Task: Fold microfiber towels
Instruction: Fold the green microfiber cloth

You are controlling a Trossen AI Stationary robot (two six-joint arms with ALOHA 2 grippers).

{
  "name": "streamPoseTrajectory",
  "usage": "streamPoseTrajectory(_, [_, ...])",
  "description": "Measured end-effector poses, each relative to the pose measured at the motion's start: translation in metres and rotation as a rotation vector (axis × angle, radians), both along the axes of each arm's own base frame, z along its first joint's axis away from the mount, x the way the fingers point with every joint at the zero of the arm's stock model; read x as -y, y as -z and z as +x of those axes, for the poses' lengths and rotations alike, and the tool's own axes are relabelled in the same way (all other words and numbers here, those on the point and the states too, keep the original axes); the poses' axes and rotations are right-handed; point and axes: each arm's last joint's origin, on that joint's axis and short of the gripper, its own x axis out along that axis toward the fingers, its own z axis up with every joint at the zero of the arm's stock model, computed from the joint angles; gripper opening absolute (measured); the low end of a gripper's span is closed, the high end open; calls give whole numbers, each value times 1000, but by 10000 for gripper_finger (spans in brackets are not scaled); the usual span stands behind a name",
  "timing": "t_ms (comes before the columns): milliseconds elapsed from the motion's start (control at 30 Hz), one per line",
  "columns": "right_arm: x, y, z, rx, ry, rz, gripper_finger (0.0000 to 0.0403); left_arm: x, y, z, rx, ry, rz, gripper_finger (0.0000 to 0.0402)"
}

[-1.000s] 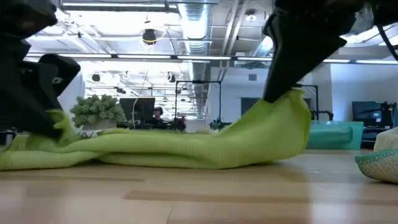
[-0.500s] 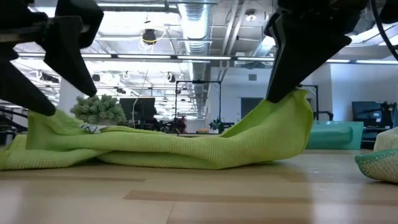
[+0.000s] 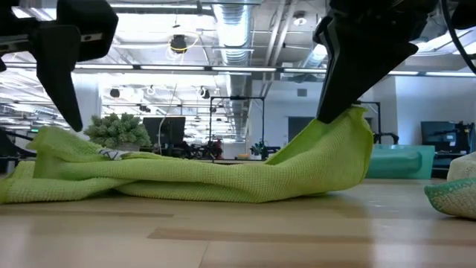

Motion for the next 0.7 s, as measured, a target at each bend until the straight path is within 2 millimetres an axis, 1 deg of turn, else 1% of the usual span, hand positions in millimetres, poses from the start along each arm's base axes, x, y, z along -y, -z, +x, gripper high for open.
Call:
streamPoseTrajectory(200, [1,0,1,0,-1,3,7,-2,0,-4,25,-3,108,185])
streamPoseTrajectory(567, [3,0,2,0,1,3,8,-6,2,-7,-15,7,156,185])
streamPoseTrajectory(700, [3,0,2,0,1,3,8,-5,2,-6,-1,11,157,185])
